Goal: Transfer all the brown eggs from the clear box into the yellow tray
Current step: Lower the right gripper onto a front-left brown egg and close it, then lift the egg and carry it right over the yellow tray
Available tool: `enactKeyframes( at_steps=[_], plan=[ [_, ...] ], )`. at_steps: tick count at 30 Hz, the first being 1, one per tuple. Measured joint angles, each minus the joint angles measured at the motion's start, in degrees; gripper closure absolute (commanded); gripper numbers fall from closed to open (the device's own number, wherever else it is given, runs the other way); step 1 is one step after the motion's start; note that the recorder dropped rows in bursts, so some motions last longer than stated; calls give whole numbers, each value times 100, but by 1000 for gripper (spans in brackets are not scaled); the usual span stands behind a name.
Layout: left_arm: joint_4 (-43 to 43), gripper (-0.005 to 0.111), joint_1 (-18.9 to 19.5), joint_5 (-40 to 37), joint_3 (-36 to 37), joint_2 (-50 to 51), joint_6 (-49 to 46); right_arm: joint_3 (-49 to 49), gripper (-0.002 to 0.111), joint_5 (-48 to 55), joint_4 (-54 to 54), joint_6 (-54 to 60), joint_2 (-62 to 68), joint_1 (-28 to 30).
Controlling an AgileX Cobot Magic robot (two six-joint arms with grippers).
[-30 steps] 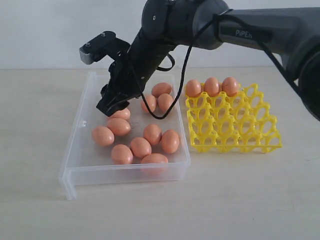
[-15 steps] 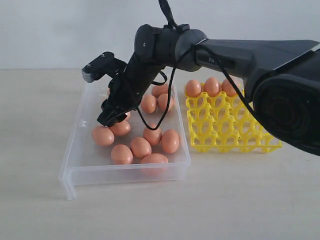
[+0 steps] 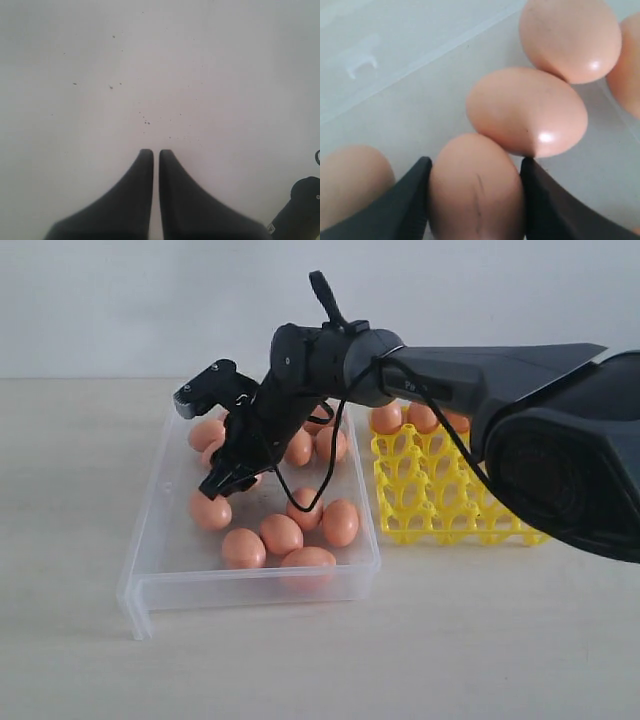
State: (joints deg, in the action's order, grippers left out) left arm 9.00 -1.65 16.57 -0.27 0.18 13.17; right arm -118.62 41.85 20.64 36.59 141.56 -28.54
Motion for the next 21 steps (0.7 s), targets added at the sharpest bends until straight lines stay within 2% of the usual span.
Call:
enactKeyframes(
  at_steps=[3,6,12,17,21],
  plan=[
    [0,102,0,0,0,0,0,71,108,-255,649,100,-11,103],
    [0,102,0,0,0,0,0,338,108,-495,1746,758,-59,316],
    [0,102,0,0,0,0,0,1411,108,-381,4723,3909,-379,846],
    [0,102,0,0,0,0,0,2597,108,972,7099,7317,-809,1226],
    [0,102,0,0,0,0,0,3110,108,2166,7712,8277,-981,1536]
  ],
)
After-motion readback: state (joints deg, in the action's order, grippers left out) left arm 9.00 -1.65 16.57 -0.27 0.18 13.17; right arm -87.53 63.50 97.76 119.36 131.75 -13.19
